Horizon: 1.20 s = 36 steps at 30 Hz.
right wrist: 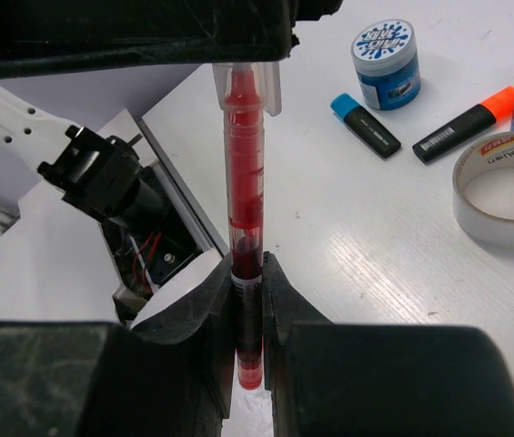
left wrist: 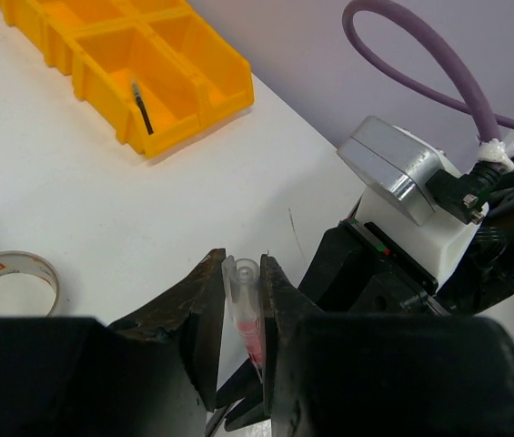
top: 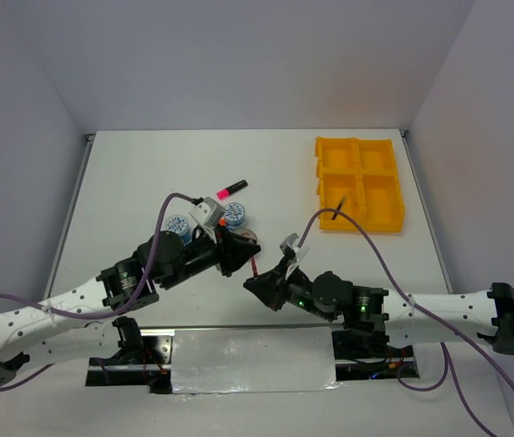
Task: Sort the stationery into containers
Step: Close the pen cap on the pen.
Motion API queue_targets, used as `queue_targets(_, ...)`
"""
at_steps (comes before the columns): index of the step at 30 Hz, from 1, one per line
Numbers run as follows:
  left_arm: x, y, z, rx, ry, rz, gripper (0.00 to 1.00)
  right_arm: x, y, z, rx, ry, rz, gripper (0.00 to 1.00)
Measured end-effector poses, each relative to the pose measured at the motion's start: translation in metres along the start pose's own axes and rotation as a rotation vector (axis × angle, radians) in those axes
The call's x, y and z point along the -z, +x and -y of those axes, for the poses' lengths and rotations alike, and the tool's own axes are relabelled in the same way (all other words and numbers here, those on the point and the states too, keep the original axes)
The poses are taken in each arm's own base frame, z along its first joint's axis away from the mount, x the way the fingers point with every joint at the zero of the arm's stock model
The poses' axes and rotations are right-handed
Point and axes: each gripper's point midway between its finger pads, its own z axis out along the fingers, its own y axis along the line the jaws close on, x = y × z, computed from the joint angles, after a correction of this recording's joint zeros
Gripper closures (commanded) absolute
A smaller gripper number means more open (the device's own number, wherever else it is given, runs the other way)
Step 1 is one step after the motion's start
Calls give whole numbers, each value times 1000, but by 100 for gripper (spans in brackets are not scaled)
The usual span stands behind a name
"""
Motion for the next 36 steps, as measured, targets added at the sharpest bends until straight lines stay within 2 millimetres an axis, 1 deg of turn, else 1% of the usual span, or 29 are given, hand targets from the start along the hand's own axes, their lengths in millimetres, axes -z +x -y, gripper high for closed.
queue_targets(5,0,0,0,0,2,0,75,0,0,0,2,4,-1,100)
queue_targets(8,1,-1,2,1,7,3,93,-1,-1,0,2,3,-1,100)
queue_targets(13,3,-3,2,2,10,8,100,-1,-1,0,2,2,-1,100)
queue_targets(20,2,-1,3,29,14,10,100,0,-5,0,17,7,7,100)
queue_targets(26,-1,-2,4,71,25,39,100,0,-11,4,84,32,2,100)
queue_targets(30,-5,-8,5,94,30,67,100,1,-22,6,141,57,10,100)
queue_targets(36,-7,-25,11,123,55,136,100,0,-47,7,200,78,38,100)
